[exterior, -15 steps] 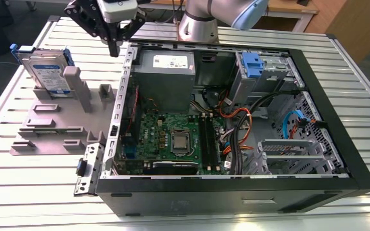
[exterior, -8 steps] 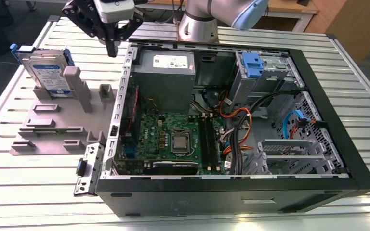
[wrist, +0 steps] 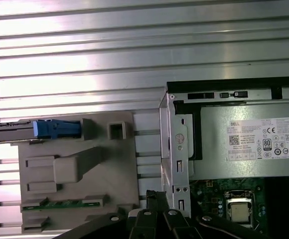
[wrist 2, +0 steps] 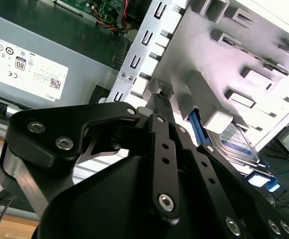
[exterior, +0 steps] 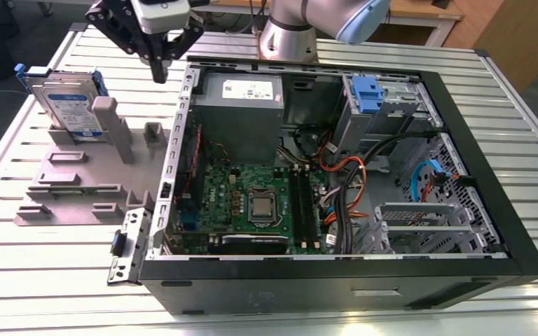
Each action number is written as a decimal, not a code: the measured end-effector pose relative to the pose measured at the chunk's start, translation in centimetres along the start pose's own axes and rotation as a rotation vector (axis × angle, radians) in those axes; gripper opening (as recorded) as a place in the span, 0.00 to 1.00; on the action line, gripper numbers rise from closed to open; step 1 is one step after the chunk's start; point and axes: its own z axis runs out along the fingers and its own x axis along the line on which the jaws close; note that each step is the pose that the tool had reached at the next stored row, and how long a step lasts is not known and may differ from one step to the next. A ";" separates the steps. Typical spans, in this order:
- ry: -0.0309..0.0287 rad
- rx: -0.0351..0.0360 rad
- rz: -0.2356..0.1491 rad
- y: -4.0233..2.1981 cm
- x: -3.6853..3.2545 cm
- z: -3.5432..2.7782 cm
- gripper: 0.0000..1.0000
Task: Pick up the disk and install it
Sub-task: 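Reach for the disk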
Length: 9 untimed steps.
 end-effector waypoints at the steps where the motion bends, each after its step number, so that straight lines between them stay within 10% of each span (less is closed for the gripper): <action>1: 0.0000 -0.0001 0.000 0.00 0.05 0.01 0.11; 9: 0.0023 0.0003 0.000 -0.03 0.33 0.07 0.11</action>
